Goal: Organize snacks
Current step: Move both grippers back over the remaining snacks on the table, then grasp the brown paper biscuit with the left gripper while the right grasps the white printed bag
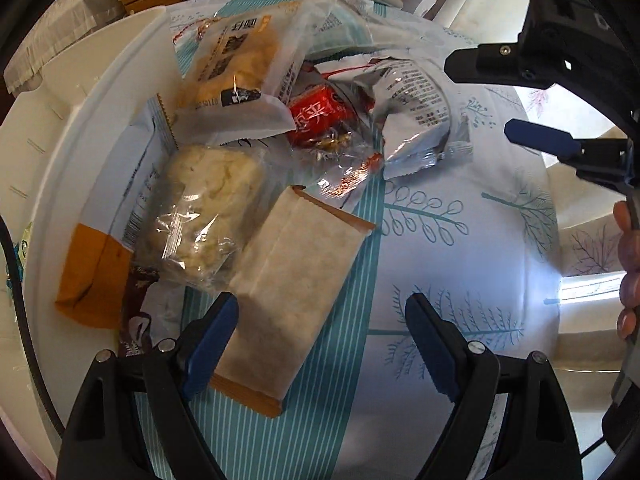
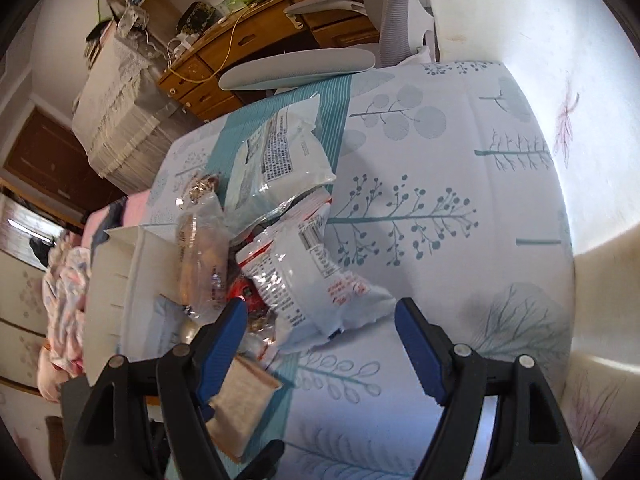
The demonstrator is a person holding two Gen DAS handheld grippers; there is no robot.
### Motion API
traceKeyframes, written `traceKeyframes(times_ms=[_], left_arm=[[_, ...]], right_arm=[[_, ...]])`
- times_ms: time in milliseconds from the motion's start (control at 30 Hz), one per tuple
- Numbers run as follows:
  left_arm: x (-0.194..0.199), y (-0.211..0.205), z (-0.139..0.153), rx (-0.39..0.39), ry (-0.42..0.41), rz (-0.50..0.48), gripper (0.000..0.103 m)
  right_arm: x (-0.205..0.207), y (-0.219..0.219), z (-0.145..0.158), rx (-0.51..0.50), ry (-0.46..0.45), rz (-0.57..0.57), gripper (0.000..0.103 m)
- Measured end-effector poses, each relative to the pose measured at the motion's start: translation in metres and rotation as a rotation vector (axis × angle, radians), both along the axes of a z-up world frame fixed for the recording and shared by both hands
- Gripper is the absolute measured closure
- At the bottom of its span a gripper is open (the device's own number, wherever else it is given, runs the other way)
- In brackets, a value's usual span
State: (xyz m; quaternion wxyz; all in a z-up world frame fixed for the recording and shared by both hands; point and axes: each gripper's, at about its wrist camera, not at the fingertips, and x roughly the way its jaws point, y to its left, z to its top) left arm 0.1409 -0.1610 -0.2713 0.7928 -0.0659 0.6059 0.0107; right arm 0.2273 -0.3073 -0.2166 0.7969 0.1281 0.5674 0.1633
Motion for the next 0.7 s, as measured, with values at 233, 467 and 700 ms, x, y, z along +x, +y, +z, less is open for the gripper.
traceKeyframes(times_ms=[233,467,700], left_arm=[[0.015,-0.001,-0.007,0.043,-0.017,-0.018,0.018],[0.028,-0.009,-0.017,0.084,-0.003,-0.038,0.017],[0.036,-0.01,-0.027,0.086,0.012,-0.022,0.015]], right_arm=[[0.015,0.012,-0.015,-0.052,0.004,0.081,0.026],[0.024,0.03,-0.027,-0.074,0.003,0.162,0.021],[0.031,0.045,-0.04,-0.123,0.019,0.202,0.022]])
